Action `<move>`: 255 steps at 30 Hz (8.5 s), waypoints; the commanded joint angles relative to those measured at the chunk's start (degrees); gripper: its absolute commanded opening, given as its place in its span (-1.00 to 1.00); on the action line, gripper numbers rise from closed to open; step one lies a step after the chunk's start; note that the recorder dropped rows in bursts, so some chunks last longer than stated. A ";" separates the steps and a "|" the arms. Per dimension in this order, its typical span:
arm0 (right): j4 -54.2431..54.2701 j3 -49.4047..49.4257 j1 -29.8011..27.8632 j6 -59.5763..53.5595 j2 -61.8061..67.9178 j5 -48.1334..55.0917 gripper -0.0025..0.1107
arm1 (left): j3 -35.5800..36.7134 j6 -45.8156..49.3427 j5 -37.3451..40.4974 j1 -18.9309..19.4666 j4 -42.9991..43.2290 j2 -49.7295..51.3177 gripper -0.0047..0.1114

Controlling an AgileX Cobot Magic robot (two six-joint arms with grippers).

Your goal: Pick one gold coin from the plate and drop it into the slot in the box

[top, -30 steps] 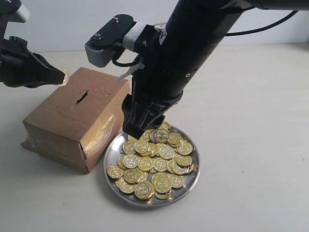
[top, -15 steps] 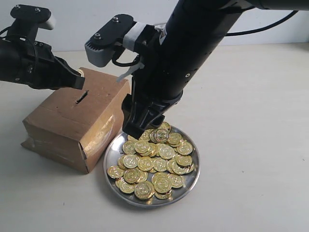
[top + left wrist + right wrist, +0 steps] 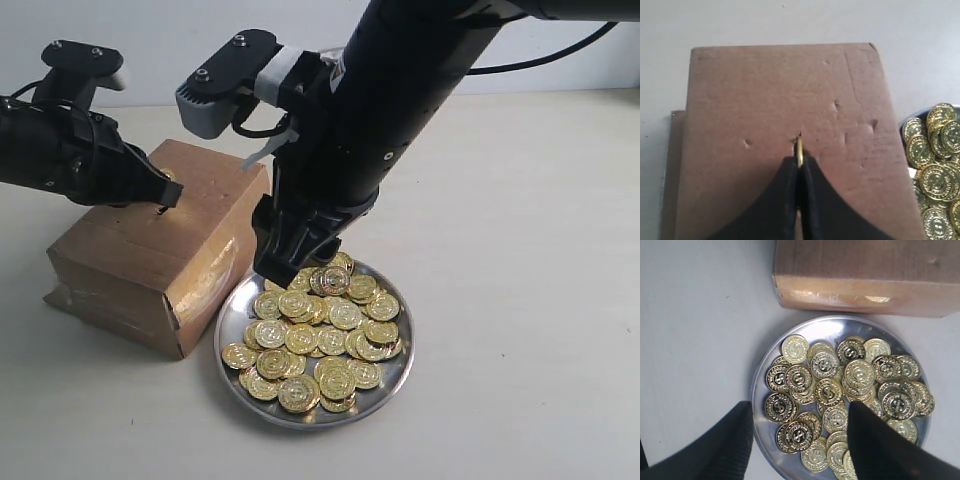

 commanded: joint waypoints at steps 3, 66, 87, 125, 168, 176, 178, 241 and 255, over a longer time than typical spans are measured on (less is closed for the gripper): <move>0.16 -0.20 -0.03 -0.06 -0.44 -0.16 -0.01 | -0.15 -0.19 0.68 -0.48 0.92 0.31 -0.92; 0.06 0.58 -0.03 2.37 -0.71 2.10 -0.96 | -0.08 -13.44 16.37 -0.48 13.65 -32.03 -0.92; 0.64 23.12 -0.03 2.74 -38.81 -25.79 -0.96 | 17.75 -30.31 20.03 -0.48 28.04 -71.83 -0.92; 7.94 23.12 -22.21 2.74 -70.61 -19.61 -0.96 | 17.88 -29.85 27.91 22.36 25.42 -92.65 -0.92; 8.74 22.61 -39.28 2.74 -96.44 -19.69 -0.96 | 17.88 -29.85 28.04 26.96 25.72 -92.65 -0.92; 8.80 23.31 -39.28 2.74 -96.44 -19.33 -0.96 | 18.01 -29.85 28.04 26.95 25.72 -92.65 -0.92; 8.80 24.59 -39.28 2.74 -96.44 -19.72 -0.96 | 18.13 -29.74 28.15 26.95 25.72 -92.65 -0.92; -18.01 75.54 -39.28 2.74 -96.44 -56.96 -0.96 | 50.58 -29.74 -22.53 26.95 49.06 -92.65 -0.92; -17.77 75.54 -39.28 2.74 -96.44 -56.32 -0.96 | 50.58 -29.74 -22.61 26.95 49.06 -92.65 -0.92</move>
